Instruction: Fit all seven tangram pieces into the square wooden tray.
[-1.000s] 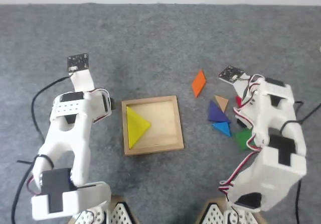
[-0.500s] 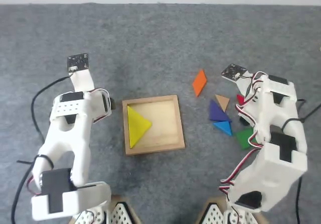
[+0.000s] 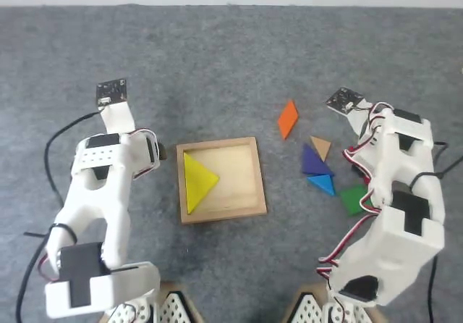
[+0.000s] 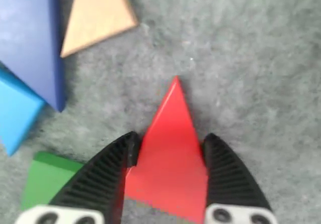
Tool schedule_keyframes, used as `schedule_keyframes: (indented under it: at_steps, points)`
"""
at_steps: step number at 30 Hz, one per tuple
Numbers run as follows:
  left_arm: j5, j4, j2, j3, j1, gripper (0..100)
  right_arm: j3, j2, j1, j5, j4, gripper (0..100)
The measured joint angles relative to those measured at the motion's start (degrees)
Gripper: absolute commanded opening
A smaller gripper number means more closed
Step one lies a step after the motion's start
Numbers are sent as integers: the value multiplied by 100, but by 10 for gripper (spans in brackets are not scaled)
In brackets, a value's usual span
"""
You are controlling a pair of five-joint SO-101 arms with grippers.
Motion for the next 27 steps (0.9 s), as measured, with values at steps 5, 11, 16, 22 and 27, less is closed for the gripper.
schedule_keyframes:
  at_steps: [5, 11, 16, 22, 27]
  points:
    - [0, 0, 0, 0, 0, 222, -88, 35, 70, -26, -44, 79]
    - [0, 0, 0, 0, 0, 222, -220, -114, 457, 211, 308, 224]
    - [0, 0, 0, 0, 0, 222, -308, -1213, 730, 835, 1415, 240]
    - [0, 0, 0, 0, 0, 222, 712, -1908, 1495, 1881, 1090, 240]
    - [-70, -97, 0, 18, 0, 222, 1451, -1802, 1662, 1934, 167, 240]
